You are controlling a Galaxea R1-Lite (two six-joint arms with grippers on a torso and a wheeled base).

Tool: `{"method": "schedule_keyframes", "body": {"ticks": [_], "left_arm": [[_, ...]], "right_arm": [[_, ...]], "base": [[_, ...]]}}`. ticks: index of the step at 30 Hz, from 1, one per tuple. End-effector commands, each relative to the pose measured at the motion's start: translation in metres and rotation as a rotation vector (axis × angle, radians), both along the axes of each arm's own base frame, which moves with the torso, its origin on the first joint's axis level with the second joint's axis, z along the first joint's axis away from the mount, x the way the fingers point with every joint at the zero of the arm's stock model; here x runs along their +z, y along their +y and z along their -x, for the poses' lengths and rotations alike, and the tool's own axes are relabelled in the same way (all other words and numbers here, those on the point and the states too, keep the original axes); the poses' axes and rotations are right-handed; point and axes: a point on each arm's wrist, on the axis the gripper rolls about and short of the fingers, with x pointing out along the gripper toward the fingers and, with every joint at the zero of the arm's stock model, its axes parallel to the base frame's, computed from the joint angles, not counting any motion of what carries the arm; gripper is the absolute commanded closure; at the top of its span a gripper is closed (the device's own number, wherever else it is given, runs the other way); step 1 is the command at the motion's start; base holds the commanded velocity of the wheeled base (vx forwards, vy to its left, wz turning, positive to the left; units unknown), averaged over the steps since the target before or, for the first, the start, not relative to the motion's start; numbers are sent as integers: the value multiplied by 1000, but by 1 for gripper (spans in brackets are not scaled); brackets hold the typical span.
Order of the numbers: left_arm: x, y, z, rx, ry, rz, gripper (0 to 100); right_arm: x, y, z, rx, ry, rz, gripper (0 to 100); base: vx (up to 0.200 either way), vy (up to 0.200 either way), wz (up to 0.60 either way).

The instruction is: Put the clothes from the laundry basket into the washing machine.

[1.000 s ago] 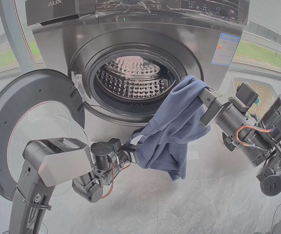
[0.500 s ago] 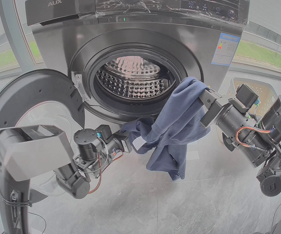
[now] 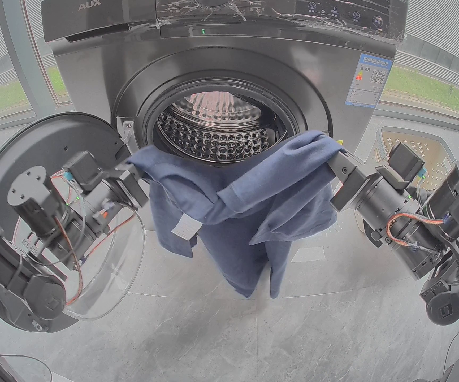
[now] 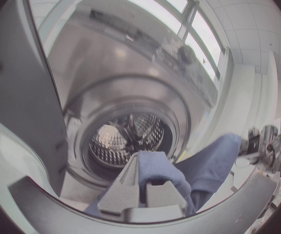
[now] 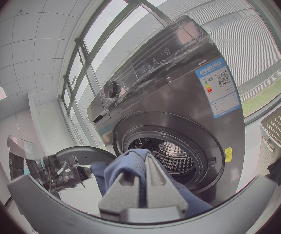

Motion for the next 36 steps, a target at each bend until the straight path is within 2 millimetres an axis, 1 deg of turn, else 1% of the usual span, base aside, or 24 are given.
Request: {"method": "schedule_keyframes", "body": {"ticks": [1,5,9,12,16,22,32,36], "left_arm": [[45,21,21,27,-146,81,100],[48,23,25,29,-155,87,100],[58,25,31,25,-189,103,100],[60,24,34,18,-197,107,100],[56,24,34,16,-181,102,100],[53,23,32,22,-169,96,100],[53,24,31,26,-168,95,100],[48,23,28,26,-153,90,100]], "right_arm": [[-9,-9,-7,-37,33,14,100],[-10,-9,-11,-48,38,9,100],[-12,-17,-19,-81,53,0,100],[-14,-21,-24,-104,58,1,100],[-15,-21,-28,-109,61,1,100],[0,-21,-31,-147,31,-68,100],[0,-19,-30,-146,32,-74,100],[1,-20,-31,-152,30,-74,100]], "base": [[0,0,0],[0,0,0],[0,0,0],[0,0,0],[0,0,0],[0,0,0],[0,0,0],[0,0,0]]}}
